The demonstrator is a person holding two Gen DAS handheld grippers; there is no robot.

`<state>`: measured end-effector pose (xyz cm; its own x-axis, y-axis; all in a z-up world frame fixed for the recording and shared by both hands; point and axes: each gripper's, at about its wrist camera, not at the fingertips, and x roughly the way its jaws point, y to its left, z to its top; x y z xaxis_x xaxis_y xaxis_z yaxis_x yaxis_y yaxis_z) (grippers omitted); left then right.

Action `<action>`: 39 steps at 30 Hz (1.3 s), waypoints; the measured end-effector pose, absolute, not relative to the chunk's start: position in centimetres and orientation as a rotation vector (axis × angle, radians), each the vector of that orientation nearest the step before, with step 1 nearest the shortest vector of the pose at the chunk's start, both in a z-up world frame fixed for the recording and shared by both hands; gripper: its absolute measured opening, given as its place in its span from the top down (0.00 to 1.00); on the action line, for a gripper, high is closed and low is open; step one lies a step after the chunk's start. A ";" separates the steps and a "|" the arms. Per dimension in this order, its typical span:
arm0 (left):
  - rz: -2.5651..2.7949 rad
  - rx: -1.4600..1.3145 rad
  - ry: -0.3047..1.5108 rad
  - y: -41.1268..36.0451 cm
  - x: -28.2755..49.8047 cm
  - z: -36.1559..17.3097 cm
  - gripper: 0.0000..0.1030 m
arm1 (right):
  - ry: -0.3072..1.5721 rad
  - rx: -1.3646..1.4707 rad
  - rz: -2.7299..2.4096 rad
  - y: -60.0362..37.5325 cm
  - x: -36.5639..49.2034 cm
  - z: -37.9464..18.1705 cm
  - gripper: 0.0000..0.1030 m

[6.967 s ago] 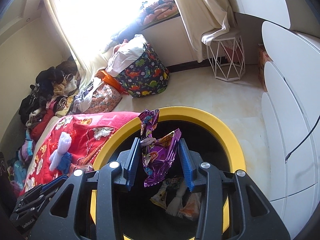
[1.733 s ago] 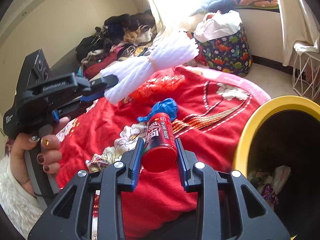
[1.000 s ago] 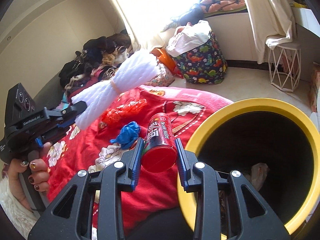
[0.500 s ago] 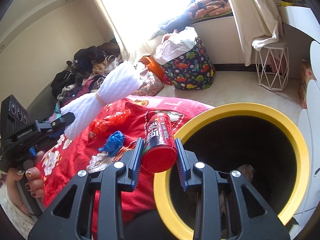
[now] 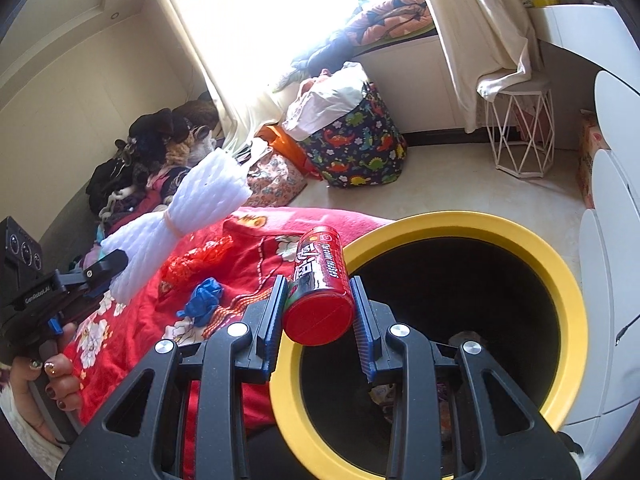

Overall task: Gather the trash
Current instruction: 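Carry the can and mesh bundle over the yellow-rimmed bin and open both tools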

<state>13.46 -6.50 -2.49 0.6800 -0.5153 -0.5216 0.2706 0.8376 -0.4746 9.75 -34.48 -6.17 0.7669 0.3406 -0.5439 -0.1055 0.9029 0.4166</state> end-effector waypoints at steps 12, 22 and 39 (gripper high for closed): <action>-0.466 -0.342 0.712 -8.0 13.3 -2.7 0.90 | 0.648 0.395 0.198 -36.6 9.6 -6.3 0.71; -0.476 -0.304 0.743 -9.6 13.2 -3.3 0.90 | 0.642 0.399 0.149 -37.8 9.2 -6.7 0.71; -0.507 -0.207 0.801 -13.4 12.6 -4.8 0.90 | 0.633 0.402 0.067 -40.2 8.8 -7.3 0.71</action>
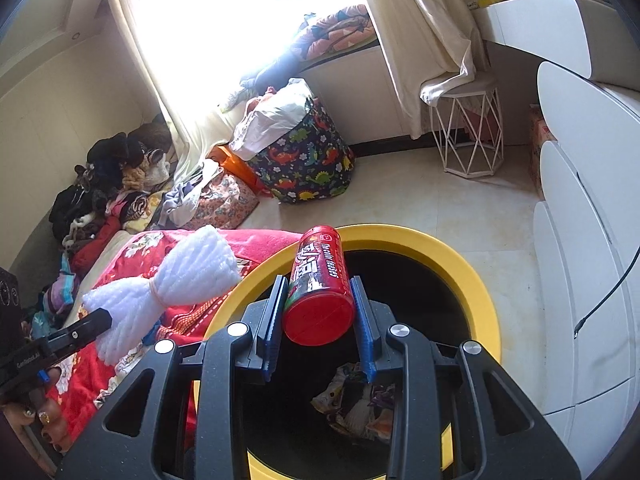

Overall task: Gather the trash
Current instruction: 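Carry the can and mesh bundle over the yellow-rimmed bin and open both tools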

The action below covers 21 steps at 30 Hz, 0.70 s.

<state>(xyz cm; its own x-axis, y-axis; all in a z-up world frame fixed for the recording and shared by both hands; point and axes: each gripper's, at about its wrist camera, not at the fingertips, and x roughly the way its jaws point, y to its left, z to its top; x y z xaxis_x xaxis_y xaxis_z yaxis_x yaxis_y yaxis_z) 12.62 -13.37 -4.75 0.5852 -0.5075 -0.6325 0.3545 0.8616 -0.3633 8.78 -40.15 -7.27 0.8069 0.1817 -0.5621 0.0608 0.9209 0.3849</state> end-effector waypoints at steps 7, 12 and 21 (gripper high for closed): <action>-0.513 -0.161 0.839 -15.1 12.4 -5.8 0.90 | 0.636 0.397 0.048 -40.8 8.8 -7.6 0.71; -0.526 -0.122 0.868 -16.5 12.3 -6.7 0.90 | 0.639 0.403 0.035 -41.2 8.6 -7.8 0.71; -0.570 -0.092 0.911 -18.5 11.9 -7.8 0.90 | 0.647 0.423 0.024 -41.8 8.7 -8.2 0.70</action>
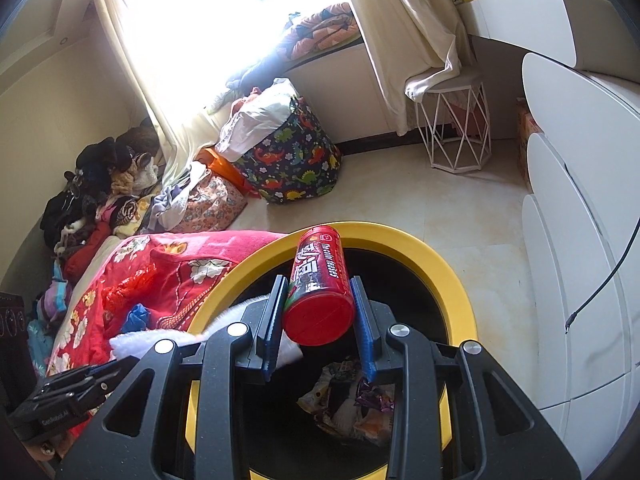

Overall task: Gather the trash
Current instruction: 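Carry the can and mesh bundle over the yellow-rimmed bin and open both tools, then move both open tools back toward the red plastic bag and blue cloth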

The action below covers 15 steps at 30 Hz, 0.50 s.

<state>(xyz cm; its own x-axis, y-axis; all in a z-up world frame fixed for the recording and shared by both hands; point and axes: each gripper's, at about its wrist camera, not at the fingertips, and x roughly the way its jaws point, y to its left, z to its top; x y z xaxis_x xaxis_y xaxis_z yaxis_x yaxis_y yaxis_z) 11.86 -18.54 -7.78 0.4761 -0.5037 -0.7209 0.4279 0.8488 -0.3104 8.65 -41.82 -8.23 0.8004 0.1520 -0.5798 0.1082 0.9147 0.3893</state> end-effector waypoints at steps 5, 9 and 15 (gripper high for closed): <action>-0.568 -0.111 0.919 -18.4 11.9 -8.0 0.46 | 0.666 0.447 -0.005 -42.3 8.9 -8.5 0.53; -0.521 -0.163 0.897 -16.9 12.3 -7.7 0.22 | 0.665 0.453 -0.016 -42.4 8.9 -8.5 0.46; -0.462 -0.197 0.849 -14.9 12.5 -6.8 0.13 | 0.657 0.424 0.005 -41.6 8.8 -8.2 0.42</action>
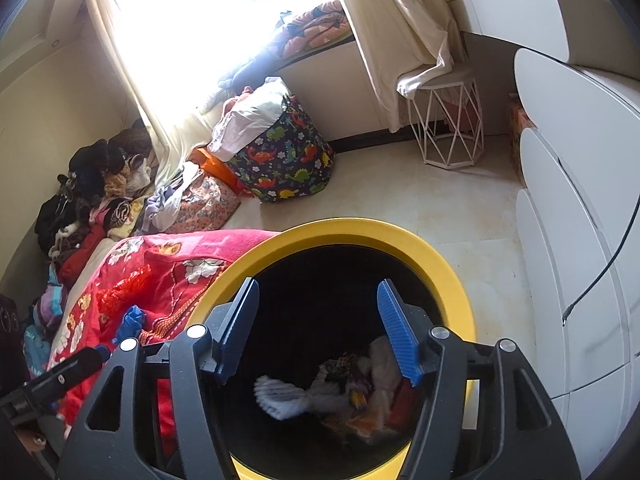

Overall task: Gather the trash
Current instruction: 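Move both open tools back toward the red plastic bag and blue cloth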

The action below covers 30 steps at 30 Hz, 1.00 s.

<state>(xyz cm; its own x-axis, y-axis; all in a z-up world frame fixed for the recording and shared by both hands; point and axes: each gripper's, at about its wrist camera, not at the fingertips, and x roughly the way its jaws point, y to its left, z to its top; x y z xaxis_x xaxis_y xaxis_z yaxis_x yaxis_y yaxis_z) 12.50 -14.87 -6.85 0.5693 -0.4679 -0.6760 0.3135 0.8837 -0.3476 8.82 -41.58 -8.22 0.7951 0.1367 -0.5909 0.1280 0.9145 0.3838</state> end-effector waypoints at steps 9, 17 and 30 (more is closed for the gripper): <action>-0.367 -0.204 0.758 -11.7 12.8 -5.1 0.12 | 0.623 0.360 0.086 -38.4 8.8 -6.7 0.36; -0.274 -0.226 0.687 -8.2 12.9 -3.8 0.12 | 0.585 0.312 0.167 -34.9 8.5 -5.4 0.33; -0.148 -0.279 0.642 -2.1 13.3 -3.6 0.12 | 0.603 0.212 0.303 -28.1 9.5 -4.8 0.32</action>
<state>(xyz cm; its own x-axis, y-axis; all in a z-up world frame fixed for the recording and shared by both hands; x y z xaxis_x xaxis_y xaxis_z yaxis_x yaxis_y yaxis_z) 13.28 -2.12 -3.64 0.7924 -0.2210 -0.5686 0.0495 0.9523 -0.3012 9.48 -28.09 -4.76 0.7818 0.3397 -0.5228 -0.2175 0.9344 0.2820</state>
